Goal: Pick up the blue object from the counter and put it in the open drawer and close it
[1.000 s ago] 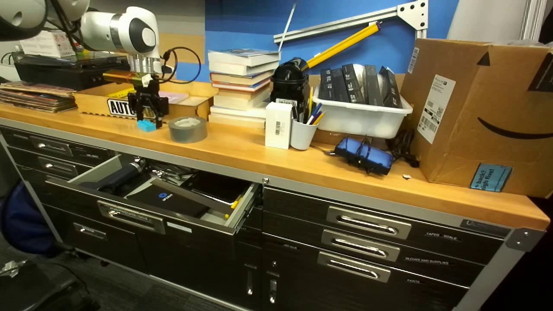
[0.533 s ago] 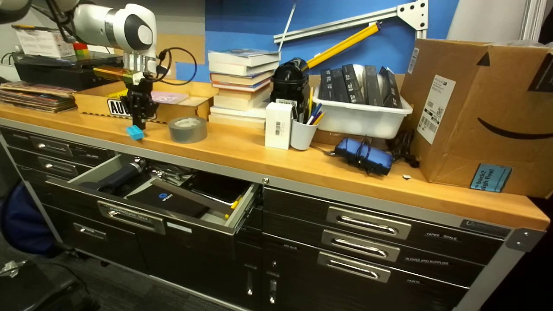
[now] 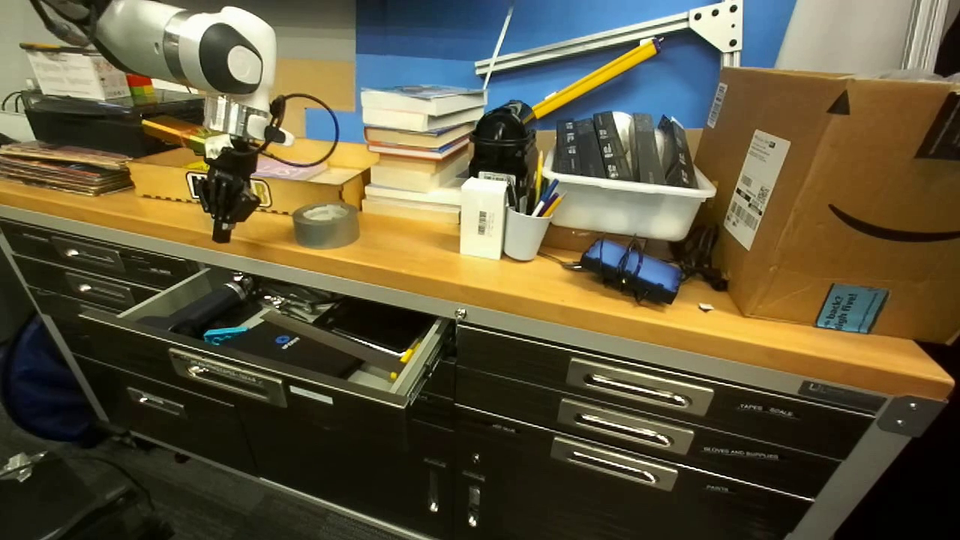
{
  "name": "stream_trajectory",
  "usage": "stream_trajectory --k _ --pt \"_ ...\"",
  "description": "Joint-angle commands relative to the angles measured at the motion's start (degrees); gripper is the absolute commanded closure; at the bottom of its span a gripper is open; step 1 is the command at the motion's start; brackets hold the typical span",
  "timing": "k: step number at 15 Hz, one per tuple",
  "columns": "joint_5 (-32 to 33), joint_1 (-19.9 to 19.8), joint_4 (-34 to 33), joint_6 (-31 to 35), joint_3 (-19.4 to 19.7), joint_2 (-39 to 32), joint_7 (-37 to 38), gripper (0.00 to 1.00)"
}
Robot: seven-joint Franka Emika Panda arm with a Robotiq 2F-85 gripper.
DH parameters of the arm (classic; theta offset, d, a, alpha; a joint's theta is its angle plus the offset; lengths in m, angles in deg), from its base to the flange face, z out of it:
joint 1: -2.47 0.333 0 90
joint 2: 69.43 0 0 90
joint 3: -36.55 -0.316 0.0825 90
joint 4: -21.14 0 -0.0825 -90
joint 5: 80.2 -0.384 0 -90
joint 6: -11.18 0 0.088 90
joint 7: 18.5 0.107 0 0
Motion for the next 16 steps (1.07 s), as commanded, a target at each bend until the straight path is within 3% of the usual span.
stream_trajectory --k 1,2,7,10,16 --pt "-2.0 -2.3 11.4 2.2 0.1 8.9 -0.3 0.68" --pt "-1.9 -3.0 13.8 2.0 0.3 10.5 -0.3 0.64" --pt "-6.0 -7.1 28.8 4.1 1.9 18.5 1.2 0.25" --pt "-8.0 -9.8 35.5 6.0 3.5 18.9 -1.5 0.01" --pt "-10.0 -12.0 41.1 11.0 4.4 14.5 -4.5 0.00"
